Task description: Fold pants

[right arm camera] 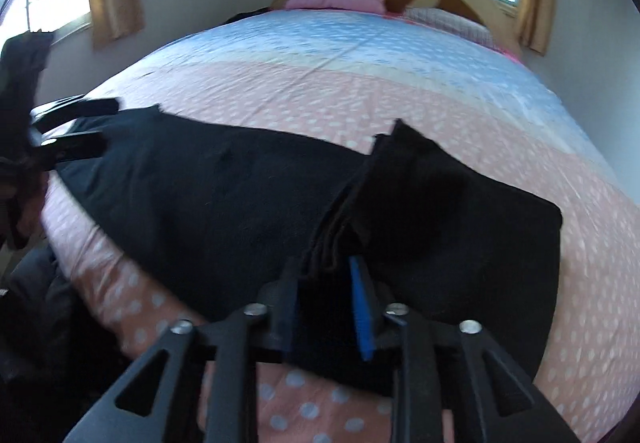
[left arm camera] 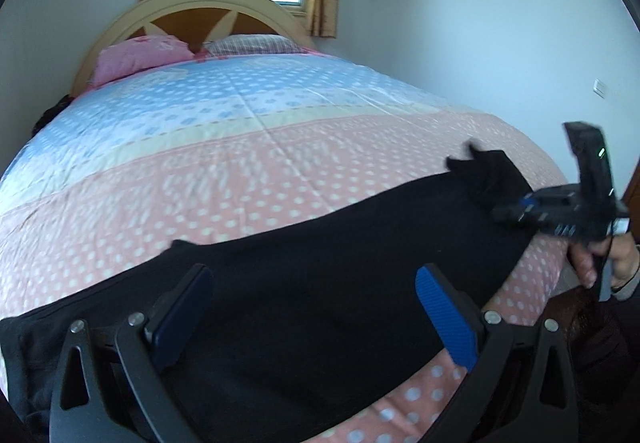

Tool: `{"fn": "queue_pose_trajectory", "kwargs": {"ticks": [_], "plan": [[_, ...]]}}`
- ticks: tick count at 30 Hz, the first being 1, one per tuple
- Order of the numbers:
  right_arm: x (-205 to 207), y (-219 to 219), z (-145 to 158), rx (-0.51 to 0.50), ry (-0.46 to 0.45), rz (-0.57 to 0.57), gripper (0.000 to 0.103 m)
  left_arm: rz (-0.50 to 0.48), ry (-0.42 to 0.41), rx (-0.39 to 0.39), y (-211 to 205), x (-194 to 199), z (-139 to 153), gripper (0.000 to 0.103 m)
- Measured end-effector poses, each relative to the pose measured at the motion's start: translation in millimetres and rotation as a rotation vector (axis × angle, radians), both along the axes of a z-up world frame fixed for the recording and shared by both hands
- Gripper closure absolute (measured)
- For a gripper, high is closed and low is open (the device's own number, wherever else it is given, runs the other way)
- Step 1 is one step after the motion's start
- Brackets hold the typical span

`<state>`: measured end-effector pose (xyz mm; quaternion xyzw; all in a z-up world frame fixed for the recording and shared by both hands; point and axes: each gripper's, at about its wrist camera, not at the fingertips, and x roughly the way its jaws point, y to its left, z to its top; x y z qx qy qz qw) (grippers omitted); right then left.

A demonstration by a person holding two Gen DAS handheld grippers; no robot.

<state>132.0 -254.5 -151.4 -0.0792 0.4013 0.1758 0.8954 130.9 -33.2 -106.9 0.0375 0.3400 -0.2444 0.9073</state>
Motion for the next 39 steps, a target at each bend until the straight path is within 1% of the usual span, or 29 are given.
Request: {"fn": "queue_pose_trajectory", "kwargs": {"ticks": [2,4,5,7,8,9,10,12,13,16,17,19,23,26,29,32,37,38,39], "plan": [[-7,-16,9,0.118,-0.002,0.034,0.066,-0.031,0.011,0.000,-13,4,1,0.000],[-11,-44,16,0.242,-0.031,0.010,0.066,-0.070,0.020,-0.001,-29,6,2,0.000],[-12,-59,19,0.300,-0.052,-0.031,0.065,-0.092,0.025,-0.001,-39,8,3,0.001],[-10,-86,20,0.406,-0.078,-0.129,0.060,-0.131,0.027,0.006,-59,12,5,0.003],[-9,-103,18,0.461,-0.087,-0.199,0.054,-0.154,0.034,0.005,-71,13,6,0.006],[-8,-116,15,0.505,-0.092,-0.255,0.051,-0.171,0.042,0.005,-83,16,7,0.008],[-8,-124,12,0.530,-0.096,-0.288,0.051,-0.184,0.050,0.004,-92,17,7,0.010],[-10,-130,8,0.523,-0.105,-0.336,0.051,-0.216,0.083,-0.017,-115,24,7,0.015],[-10,-132,7,0.529,-0.107,-0.346,0.051,-0.226,0.100,-0.027,-125,26,7,0.016],[-11,-132,9,0.541,-0.127,-0.355,0.051,-0.251,0.156,-0.054,-154,33,2,0.023],[-10,-133,10,0.542,-0.133,-0.356,0.051,-0.257,0.162,-0.052,-161,35,0,0.026],[-13,-137,12,0.540,-0.152,-0.366,0.051,-0.251,0.160,-0.032,-177,40,-3,0.026],[-18,-146,15,0.549,-0.161,-0.399,0.051,-0.235,0.212,-0.048,-188,51,-10,0.028],[-18,-153,11,0.568,-0.156,-0.436,0.051,-0.235,0.246,-0.062,-191,53,-15,0.038],[-19,-158,11,0.578,-0.163,-0.458,0.051,-0.239,0.255,-0.079,-196,50,-15,0.038],[-20,-156,13,0.568,-0.173,-0.455,0.051,-0.240,0.271,-0.093,-204,49,-16,0.038],[-20,-146,15,0.529,-0.176,-0.433,0.050,-0.214,0.287,-0.095,-214,57,-19,0.038],[-21,-144,15,0.522,-0.180,-0.429,0.050,-0.214,0.285,-0.093,-215,57,-19,0.039],[-21,-143,16,0.512,-0.186,-0.425,0.050,-0.213,0.281,-0.087,-215,57,-19,0.045]]}}
